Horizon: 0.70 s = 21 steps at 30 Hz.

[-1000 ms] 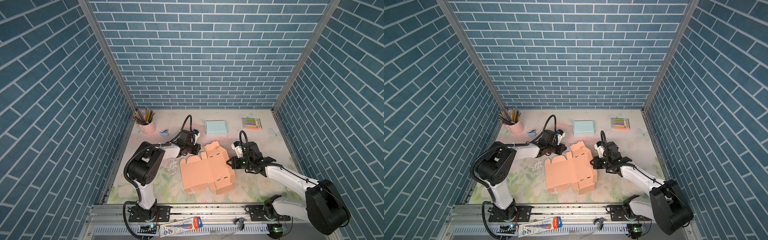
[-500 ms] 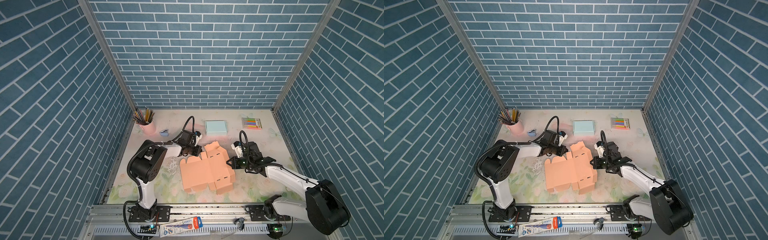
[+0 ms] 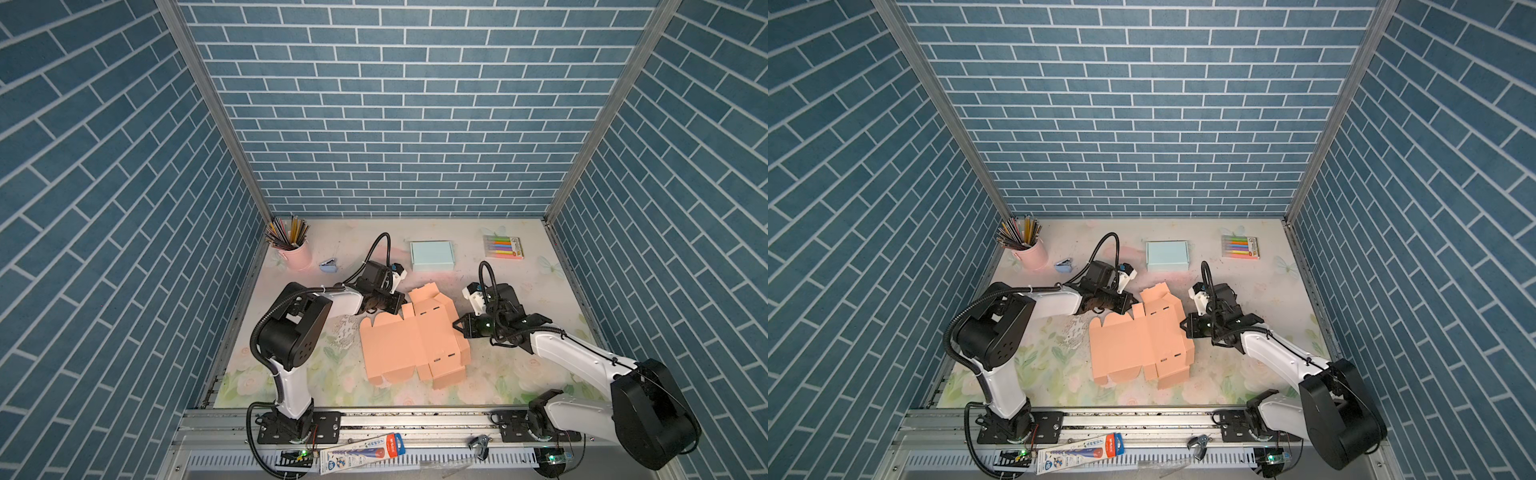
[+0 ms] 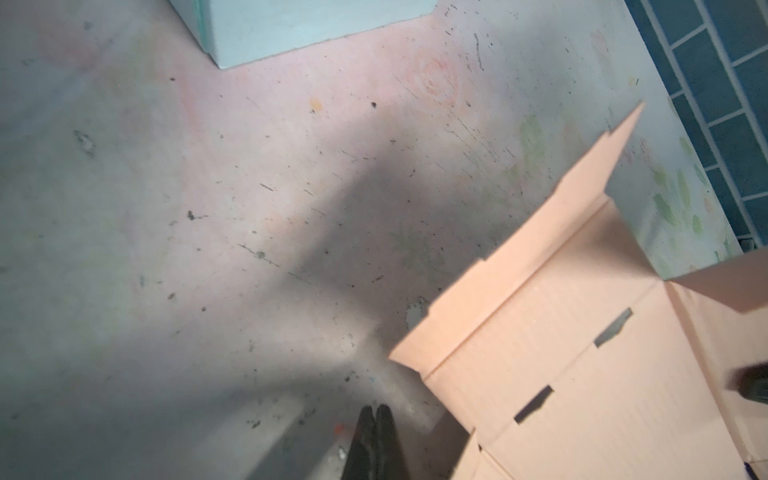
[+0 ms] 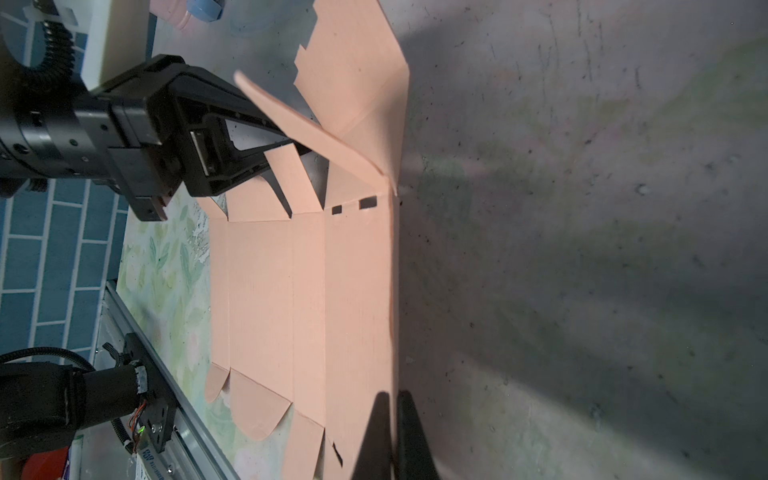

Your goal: Fold the paper box

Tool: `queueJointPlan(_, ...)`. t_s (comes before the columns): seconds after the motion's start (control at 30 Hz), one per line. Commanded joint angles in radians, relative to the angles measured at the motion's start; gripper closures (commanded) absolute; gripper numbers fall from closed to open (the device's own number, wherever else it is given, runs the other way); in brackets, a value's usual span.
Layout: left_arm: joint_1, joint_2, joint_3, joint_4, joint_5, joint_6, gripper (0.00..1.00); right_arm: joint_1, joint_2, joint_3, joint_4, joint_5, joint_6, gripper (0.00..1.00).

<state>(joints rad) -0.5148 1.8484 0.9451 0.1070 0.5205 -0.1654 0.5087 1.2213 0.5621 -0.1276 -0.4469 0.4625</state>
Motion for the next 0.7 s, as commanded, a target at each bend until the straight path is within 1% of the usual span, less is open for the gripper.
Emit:
queueJointPlan(0.0, -0.022, -0.045, -0.022, -0.02, -0.002, 0.006, 1.0, 0.007, -0.001, 0.023, -0.006, 0.014, -0.038, 0.99)
queueJointPlan(0.33, -0.07, -0.106, -0.073, -0.026, -0.025, -0.015, 1.0, 0.007, 0.003, 0.029, -0.006, 0.012, -0.036, 0.99)
queueJointPlan(0.67, -0.132, -0.118, -0.088, -0.036, -0.043, -0.027, 1.0, 0.007, -0.001, 0.033, -0.009, 0.014, -0.037, 0.99)
